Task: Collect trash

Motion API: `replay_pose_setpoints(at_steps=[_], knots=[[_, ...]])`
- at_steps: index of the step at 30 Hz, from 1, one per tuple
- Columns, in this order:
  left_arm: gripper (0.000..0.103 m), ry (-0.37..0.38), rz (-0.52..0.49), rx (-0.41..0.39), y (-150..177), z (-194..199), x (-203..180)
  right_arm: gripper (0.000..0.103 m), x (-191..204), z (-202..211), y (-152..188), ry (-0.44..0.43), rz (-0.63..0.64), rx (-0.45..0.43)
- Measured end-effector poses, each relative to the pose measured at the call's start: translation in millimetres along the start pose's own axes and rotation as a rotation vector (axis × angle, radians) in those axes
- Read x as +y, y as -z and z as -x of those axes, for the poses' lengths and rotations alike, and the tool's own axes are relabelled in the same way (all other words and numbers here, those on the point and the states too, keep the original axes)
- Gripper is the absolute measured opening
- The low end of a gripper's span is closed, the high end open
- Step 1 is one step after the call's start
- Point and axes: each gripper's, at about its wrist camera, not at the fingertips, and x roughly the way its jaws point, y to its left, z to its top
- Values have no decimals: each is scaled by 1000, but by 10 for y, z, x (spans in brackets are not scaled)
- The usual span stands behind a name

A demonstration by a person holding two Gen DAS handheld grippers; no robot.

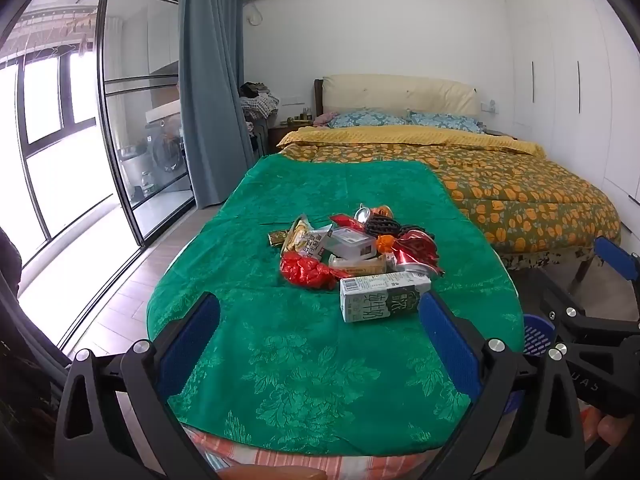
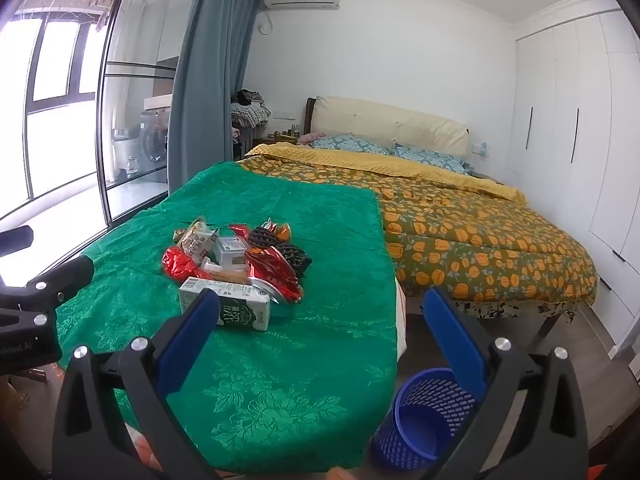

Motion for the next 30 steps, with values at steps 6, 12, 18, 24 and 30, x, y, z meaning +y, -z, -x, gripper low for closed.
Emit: replay_pose_setpoints(at_steps=[6, 12, 18, 24, 30], knots=[[99, 0, 1, -5, 0, 2, 0, 98, 10, -7, 8, 4, -1, -3], [99, 2, 2, -2, -1, -1, 5, 98, -1, -11, 10, 3, -1, -4], [99, 1, 0, -1, -1, -4, 3, 98, -13, -4, 15, 7, -4, -2], [99, 0, -1, -1, -1, -3, 1, 98, -19, -6, 14, 9, -8, -4], [99, 0, -2, -1, -1, -4, -1, 98, -73, 41, -15, 13, -12, -4]])
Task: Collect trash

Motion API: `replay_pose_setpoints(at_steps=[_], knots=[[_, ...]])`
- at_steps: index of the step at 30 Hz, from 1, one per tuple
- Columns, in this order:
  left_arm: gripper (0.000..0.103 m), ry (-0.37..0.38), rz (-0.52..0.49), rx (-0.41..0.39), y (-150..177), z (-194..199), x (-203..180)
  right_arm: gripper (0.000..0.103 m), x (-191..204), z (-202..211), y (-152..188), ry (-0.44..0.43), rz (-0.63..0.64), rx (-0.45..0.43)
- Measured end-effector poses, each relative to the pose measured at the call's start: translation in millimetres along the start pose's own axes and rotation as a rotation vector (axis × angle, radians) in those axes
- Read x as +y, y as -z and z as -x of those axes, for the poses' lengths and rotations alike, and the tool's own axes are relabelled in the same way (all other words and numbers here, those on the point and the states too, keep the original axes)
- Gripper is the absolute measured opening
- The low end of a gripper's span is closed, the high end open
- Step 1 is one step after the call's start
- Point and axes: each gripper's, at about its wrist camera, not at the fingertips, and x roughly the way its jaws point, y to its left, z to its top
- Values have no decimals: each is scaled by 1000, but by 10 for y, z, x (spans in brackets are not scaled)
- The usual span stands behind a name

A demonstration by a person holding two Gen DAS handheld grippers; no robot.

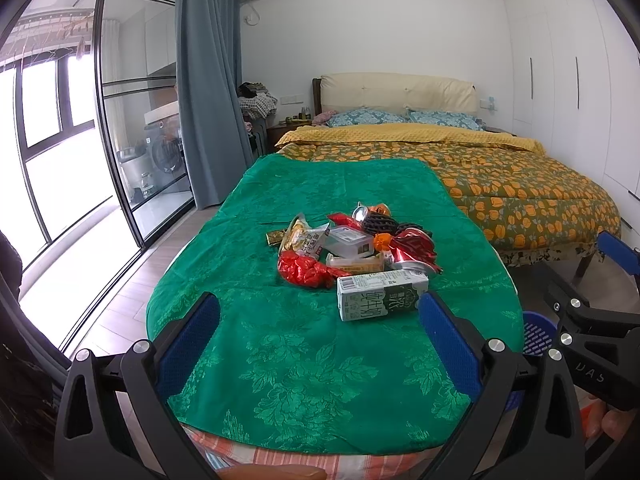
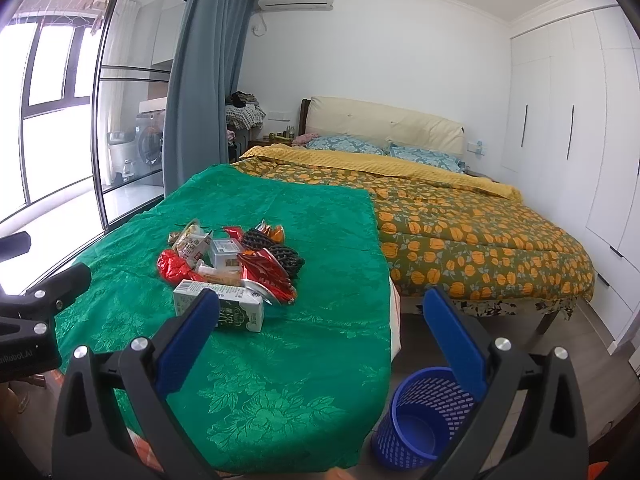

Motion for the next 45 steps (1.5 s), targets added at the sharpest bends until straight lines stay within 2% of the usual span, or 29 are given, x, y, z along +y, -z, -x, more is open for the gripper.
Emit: replay_pose_setpoints(at_steps=[45], knots=[[99, -2, -2, 3, 25, 2, -19, 98, -11, 1, 9, 0, -2, -2]])
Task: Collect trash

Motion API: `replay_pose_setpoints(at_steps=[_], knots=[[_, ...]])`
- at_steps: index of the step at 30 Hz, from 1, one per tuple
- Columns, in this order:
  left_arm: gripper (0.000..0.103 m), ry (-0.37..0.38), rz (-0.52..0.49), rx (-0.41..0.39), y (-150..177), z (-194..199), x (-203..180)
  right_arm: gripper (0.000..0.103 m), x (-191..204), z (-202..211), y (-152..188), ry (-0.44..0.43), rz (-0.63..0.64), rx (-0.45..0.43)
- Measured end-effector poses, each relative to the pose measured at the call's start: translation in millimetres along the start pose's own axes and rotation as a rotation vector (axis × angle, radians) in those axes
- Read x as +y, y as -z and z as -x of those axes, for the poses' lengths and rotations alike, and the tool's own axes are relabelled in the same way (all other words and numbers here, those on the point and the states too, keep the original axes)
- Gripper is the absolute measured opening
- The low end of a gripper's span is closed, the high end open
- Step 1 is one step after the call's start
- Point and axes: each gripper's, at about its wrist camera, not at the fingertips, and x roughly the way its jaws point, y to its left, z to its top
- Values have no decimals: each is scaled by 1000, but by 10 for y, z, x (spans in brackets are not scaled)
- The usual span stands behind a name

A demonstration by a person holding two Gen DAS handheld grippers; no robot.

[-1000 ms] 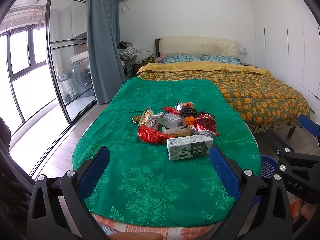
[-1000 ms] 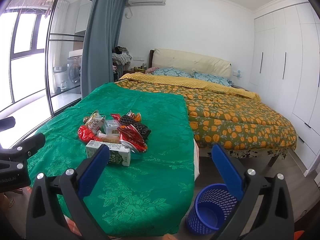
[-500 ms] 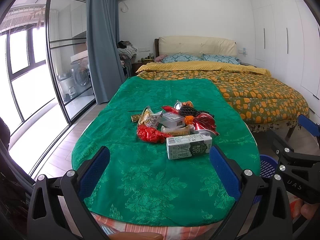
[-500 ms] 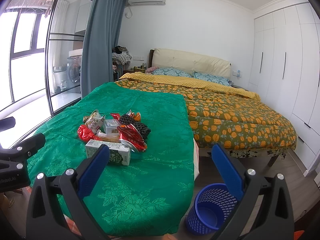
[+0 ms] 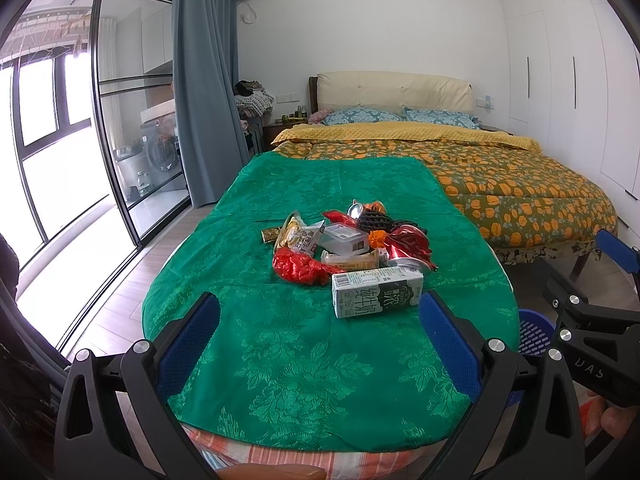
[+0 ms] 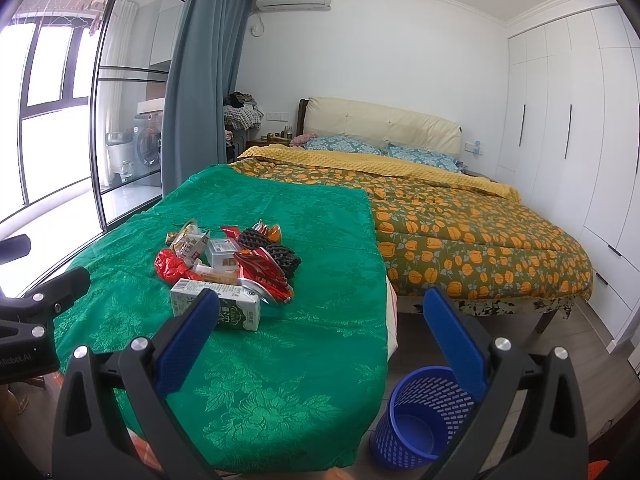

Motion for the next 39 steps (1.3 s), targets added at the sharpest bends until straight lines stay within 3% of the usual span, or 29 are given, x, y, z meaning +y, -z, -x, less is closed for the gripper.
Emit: replay_pose_setpoints(at_steps=[39], knots=[[99, 2, 0, 3, 13, -18, -58, 98, -2, -5, 7, 1, -3, 1]])
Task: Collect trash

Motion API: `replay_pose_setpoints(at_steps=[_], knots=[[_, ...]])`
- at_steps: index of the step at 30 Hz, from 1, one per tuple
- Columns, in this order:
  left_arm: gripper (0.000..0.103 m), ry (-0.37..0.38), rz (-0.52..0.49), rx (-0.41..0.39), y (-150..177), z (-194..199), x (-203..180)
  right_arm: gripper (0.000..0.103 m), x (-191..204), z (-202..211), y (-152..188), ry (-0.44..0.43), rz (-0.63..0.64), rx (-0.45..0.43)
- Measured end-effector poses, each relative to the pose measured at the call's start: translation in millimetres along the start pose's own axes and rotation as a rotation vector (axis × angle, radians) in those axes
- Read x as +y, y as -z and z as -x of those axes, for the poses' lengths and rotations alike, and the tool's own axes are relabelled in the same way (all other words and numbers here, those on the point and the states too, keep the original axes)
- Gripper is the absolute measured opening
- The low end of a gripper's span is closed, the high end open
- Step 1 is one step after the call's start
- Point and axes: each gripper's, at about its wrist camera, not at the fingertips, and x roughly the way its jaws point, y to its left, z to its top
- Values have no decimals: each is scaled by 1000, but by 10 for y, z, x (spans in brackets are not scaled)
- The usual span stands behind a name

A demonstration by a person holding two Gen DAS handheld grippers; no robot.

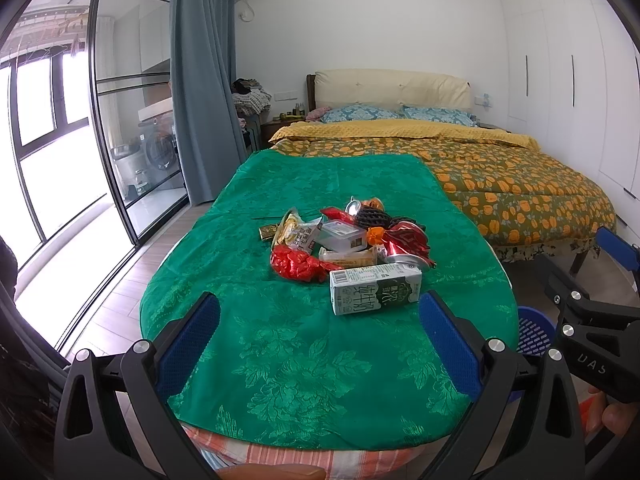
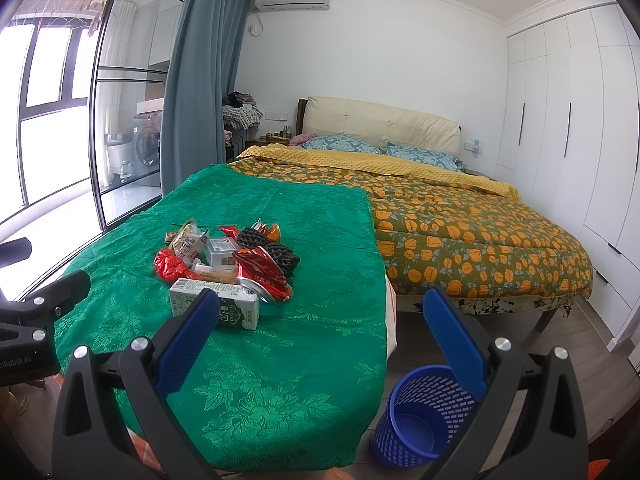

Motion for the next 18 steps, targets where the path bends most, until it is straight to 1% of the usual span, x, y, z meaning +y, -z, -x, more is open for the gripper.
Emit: replay_pose_setpoints(at_steps=[18], knots=[[99, 1, -3, 0, 10, -4, -7, 98, -9, 4, 1, 0, -1, 1]])
